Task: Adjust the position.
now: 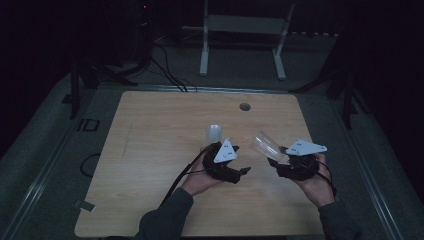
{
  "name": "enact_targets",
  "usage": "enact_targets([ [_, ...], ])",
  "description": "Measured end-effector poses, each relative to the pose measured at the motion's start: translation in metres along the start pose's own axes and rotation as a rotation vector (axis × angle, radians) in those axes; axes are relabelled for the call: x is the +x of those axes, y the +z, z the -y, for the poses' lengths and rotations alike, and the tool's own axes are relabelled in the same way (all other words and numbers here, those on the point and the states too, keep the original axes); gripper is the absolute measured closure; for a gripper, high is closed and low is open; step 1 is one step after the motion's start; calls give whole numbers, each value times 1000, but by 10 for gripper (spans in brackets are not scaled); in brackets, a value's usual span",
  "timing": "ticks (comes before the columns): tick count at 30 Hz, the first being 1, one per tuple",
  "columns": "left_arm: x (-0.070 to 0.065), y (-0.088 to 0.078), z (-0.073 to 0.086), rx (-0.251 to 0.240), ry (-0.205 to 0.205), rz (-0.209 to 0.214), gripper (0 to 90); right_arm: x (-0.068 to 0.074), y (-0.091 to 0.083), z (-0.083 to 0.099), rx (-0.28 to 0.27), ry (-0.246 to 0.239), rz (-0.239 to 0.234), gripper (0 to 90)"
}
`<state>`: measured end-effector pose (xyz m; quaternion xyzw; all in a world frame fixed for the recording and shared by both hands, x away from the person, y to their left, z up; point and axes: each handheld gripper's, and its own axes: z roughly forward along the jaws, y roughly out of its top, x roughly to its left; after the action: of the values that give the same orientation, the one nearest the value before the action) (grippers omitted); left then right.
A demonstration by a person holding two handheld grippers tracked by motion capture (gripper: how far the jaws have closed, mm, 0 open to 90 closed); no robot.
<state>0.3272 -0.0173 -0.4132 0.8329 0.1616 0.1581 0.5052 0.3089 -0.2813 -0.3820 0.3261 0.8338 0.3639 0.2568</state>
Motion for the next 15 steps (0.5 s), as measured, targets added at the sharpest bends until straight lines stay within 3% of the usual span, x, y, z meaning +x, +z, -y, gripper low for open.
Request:
enact_targets([
  [15, 2, 0, -1, -5, -29, -3, 238, 7, 2, 3, -75, 45, 32, 424],
])
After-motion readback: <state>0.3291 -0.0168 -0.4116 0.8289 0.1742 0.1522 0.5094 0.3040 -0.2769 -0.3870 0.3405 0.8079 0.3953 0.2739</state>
